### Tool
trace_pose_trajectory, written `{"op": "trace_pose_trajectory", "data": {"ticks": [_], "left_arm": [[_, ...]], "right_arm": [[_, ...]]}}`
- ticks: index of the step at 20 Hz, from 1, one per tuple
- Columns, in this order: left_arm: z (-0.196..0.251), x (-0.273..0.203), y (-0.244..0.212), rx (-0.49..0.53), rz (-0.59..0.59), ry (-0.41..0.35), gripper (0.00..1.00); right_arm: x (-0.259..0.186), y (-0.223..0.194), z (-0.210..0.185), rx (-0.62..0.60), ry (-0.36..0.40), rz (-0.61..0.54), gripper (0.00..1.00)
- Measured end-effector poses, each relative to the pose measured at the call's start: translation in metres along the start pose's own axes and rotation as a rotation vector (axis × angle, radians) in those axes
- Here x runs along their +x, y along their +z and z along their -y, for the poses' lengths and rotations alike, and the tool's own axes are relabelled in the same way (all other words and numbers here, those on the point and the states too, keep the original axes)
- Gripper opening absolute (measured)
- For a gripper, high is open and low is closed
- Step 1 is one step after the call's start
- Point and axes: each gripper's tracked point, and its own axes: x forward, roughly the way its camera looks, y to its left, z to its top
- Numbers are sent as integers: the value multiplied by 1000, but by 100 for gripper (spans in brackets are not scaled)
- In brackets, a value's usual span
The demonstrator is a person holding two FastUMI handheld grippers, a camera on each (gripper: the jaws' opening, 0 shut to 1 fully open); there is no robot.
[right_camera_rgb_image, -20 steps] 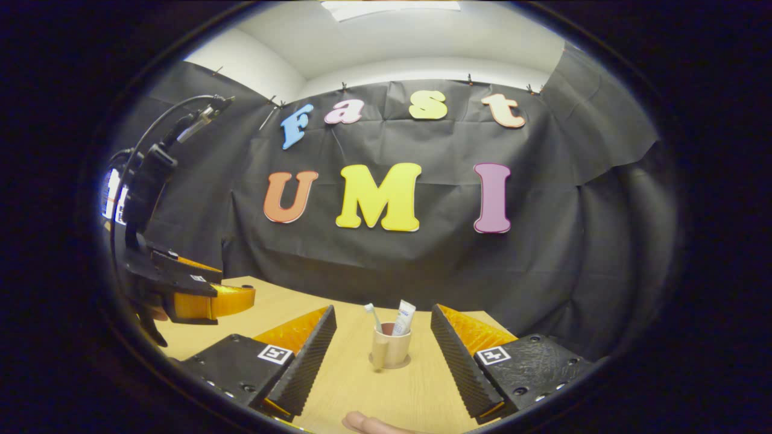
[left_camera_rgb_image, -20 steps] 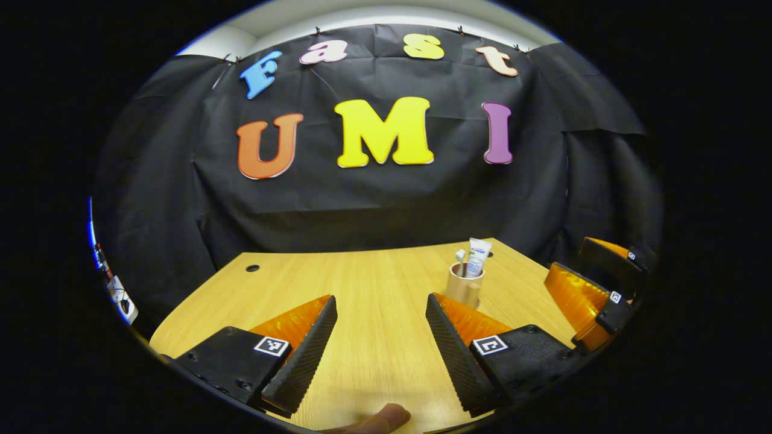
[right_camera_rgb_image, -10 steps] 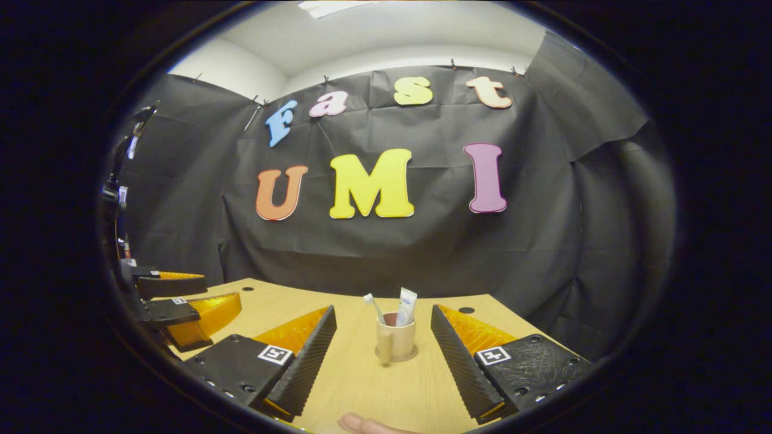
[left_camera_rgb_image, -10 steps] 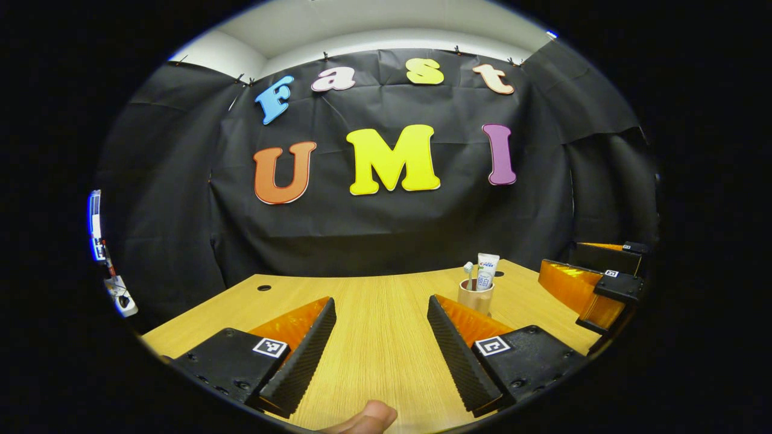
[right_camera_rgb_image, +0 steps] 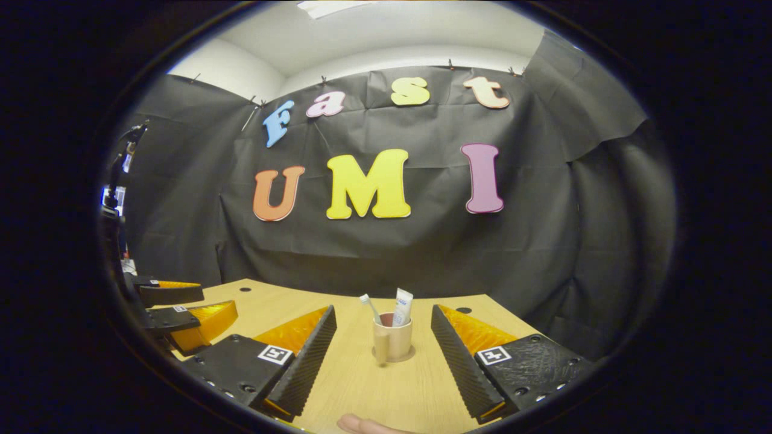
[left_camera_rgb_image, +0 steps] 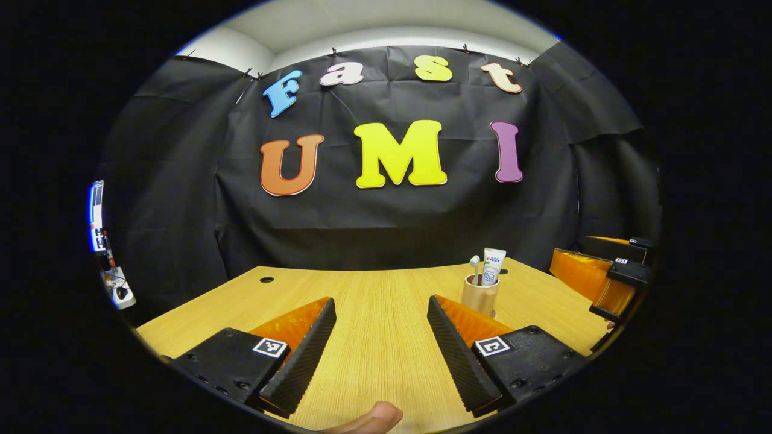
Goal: Put the toothbrush and toothpaste on the desktop into the cup, then pick up the cup and place it on the coaster on the desktop.
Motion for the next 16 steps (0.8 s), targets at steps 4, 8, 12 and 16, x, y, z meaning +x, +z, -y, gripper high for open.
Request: {"op": "trace_pose_trajectory", "data": {"ticks": [4, 8, 12, 16], "left_arm": [[-5, 3, -2, -11, 0, 15, 97], [-10, 2, 0, -23, 21, 28, 97], [-10, 2, -1, -37, 18, 29, 97], [-5, 3, 4, -21, 33, 18, 97]], "right_arm": [[0, 0, 0, -5, 0, -3, 95], [-3, 2, -5, 7, 16, 0, 95], [-5, 0, -12, -19, 33, 1, 95], [-4, 1, -13, -10, 36, 2, 95]]}}
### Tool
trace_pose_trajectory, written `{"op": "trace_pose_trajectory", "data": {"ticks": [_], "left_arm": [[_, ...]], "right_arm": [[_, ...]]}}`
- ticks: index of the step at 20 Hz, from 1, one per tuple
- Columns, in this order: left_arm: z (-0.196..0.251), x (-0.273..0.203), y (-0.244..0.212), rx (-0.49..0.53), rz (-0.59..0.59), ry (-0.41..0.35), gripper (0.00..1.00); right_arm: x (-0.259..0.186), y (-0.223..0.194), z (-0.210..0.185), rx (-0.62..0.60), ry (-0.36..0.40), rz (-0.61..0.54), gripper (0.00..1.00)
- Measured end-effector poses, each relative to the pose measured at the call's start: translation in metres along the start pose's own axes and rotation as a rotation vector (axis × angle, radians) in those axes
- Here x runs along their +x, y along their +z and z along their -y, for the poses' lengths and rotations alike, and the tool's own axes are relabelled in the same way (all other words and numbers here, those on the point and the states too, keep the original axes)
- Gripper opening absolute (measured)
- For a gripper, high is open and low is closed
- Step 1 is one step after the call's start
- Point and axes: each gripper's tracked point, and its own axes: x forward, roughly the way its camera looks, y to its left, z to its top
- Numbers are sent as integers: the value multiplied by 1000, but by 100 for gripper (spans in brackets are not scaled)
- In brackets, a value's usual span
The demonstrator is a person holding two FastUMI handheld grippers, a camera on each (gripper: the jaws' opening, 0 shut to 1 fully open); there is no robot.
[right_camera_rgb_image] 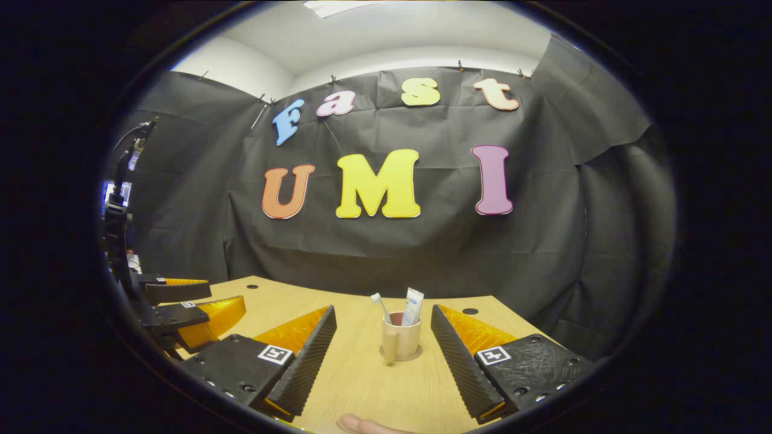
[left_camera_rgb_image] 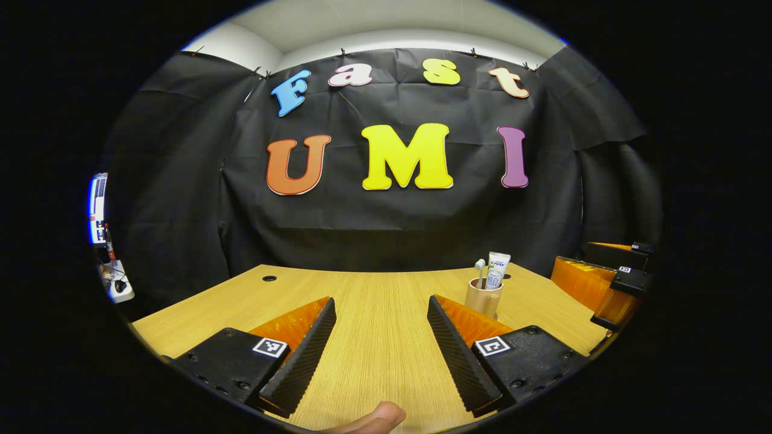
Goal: Put the toothbrush and toothpaste on the desktop into the cup, then pick up the cup and place it on the coaster on the desktop.
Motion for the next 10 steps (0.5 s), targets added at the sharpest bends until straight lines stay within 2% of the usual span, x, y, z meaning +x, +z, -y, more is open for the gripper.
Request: {"op": "trace_pose_trajectory", "data": {"ticks": [7, 10], "left_arm": [[-1, -3, 3, 12, 12, -4, 97], [-1, -1, -1, 9, 4, -8, 97]], "right_arm": [[8, -7, 5, -3, -11, -19, 97], [7, -7, 5, -2, -14, -20, 95]]}}
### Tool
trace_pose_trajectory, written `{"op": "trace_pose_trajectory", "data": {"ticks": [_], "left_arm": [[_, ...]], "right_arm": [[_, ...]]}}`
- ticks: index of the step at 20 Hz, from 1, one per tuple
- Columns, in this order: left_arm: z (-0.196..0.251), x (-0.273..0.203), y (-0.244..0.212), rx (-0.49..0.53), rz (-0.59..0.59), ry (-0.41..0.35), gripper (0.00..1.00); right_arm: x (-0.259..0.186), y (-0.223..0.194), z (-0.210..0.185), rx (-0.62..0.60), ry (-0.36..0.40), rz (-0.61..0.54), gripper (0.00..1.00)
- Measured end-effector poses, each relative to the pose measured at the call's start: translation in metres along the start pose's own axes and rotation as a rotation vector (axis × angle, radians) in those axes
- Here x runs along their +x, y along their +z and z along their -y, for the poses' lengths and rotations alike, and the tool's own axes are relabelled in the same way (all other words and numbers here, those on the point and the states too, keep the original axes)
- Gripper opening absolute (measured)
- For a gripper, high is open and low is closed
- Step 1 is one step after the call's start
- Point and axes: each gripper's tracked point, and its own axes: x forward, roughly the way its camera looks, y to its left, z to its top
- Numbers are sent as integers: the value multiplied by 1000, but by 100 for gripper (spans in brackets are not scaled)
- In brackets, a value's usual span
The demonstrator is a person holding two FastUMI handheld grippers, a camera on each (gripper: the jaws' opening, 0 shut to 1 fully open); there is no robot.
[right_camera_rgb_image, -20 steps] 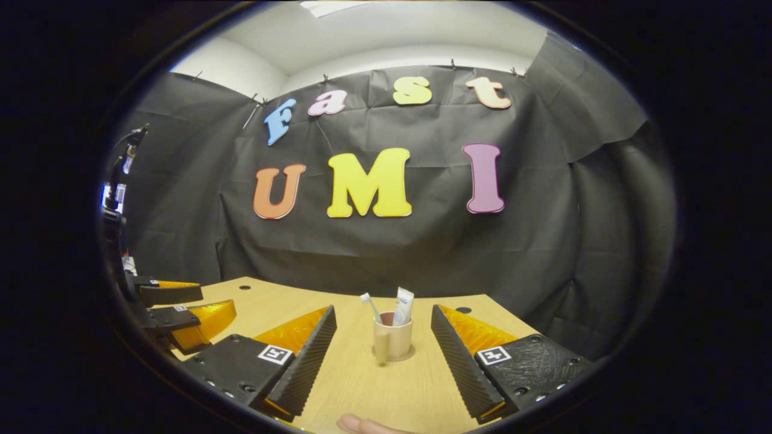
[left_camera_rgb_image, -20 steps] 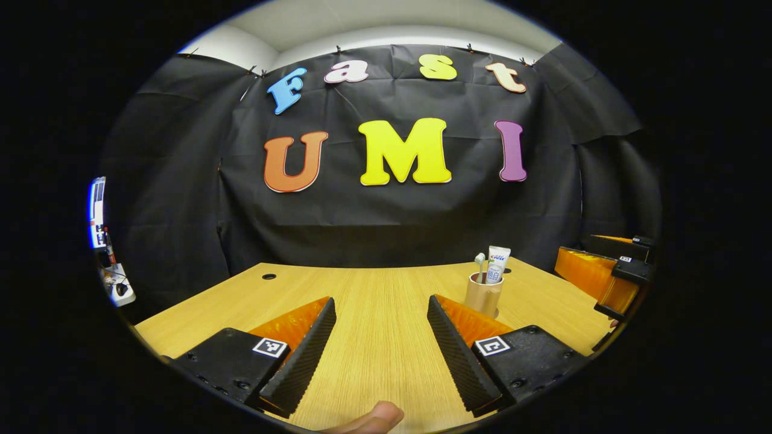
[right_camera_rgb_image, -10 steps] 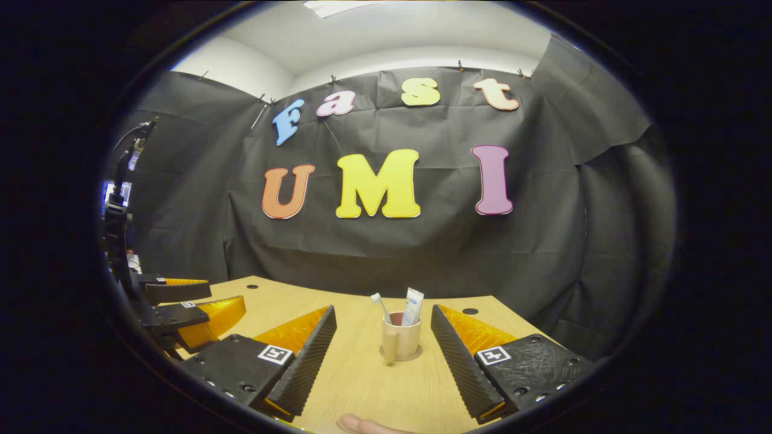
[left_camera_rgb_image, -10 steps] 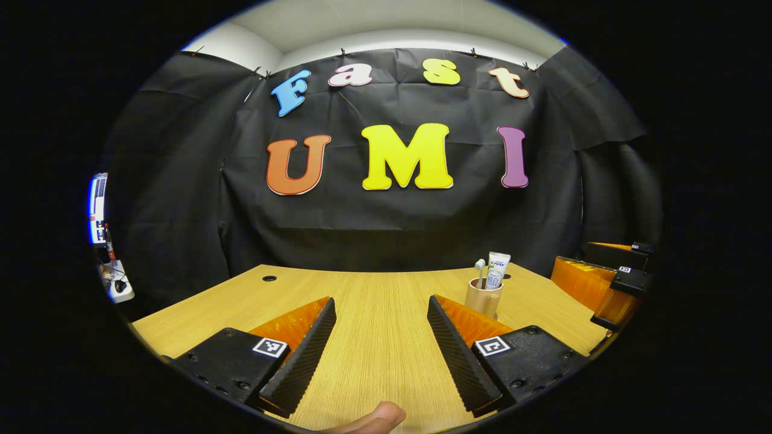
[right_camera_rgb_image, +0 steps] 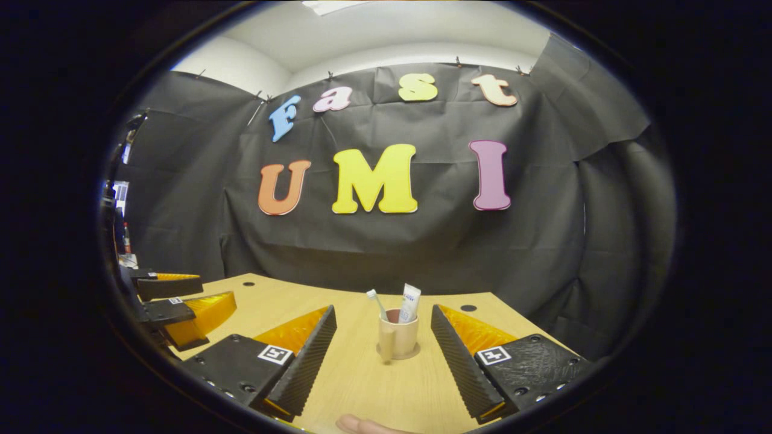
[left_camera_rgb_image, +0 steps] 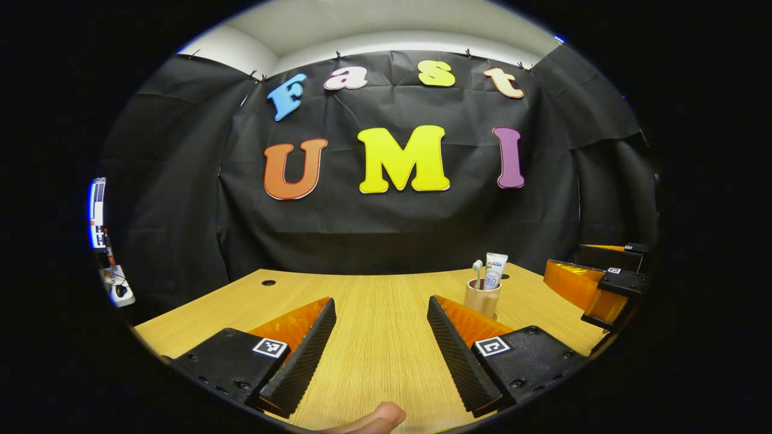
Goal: Put the toothbrush and toothpaste on the desktop into the cup, then pick up the cup and place it on the coaster on the desktop.
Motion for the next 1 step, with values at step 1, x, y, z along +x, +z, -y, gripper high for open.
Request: {"op": "trace_pose_trajectory", "data": {"ticks": [1], "left_arm": [[1, 1, -2, -6, -3, -5, 97]], "right_arm": [[0, 0, -1, -2, 2, 0, 95]]}}
